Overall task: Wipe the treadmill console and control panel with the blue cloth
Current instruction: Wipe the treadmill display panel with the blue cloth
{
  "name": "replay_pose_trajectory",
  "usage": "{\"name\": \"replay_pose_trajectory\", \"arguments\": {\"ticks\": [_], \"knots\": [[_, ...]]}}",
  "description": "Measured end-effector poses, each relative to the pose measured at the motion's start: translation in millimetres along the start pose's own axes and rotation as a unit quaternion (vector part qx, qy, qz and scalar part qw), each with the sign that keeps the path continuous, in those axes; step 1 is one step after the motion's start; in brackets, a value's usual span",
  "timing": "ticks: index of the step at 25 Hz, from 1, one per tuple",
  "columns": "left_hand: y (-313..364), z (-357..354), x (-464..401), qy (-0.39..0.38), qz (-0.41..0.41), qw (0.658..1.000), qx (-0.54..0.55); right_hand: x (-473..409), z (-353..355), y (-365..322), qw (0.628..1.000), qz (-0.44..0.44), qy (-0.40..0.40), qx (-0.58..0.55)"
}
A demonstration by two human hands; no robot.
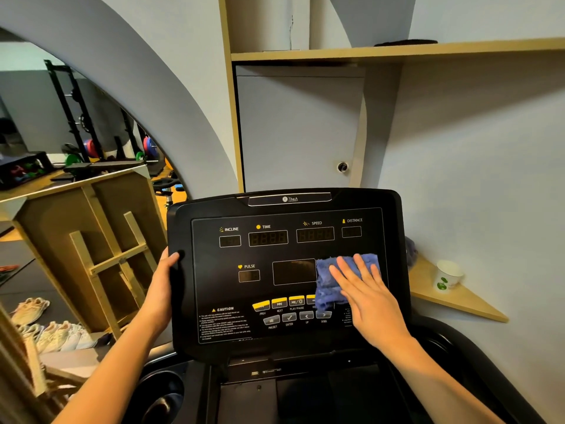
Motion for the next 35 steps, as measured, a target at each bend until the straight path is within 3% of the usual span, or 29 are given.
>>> {"name": "replay_pose_trajectory", "arguments": {"ticks": [9, 14, 21, 35], "knots": [[-6.2, 3.3, -3.7, 0.016, 0.009, 1.000, 0.003, -60.3, 21.7, -7.6, 0.989, -0.102, 0.048, -0.091], [-0.4, -1.1, 1.1, 0.016, 0.005, 1.000, 0.000, -77.3, 26.7, -24.4, 0.980, -0.145, 0.099, -0.092], [-1.4, 0.2, -0.5, 0.007, -0.009, 1.000, -0.010, -100.8, 27.0, -55.8, 0.972, -0.193, 0.101, -0.090], [7.6, -2.1, 5.0, 0.004, -0.042, 0.997, -0.063, -125.5, 10.1, -211.1, 0.995, -0.032, 0.041, -0.083]]}}
Point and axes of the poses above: each hand's wrist, its own x-axis away from the middle knuckle, its own z-axis out of the back of the hand, y = z × x, the point moved 7 cm from there along -x, towards the middle knuckle, and after that the axes turned 6 degrees about -z, right-handed, at the moved point
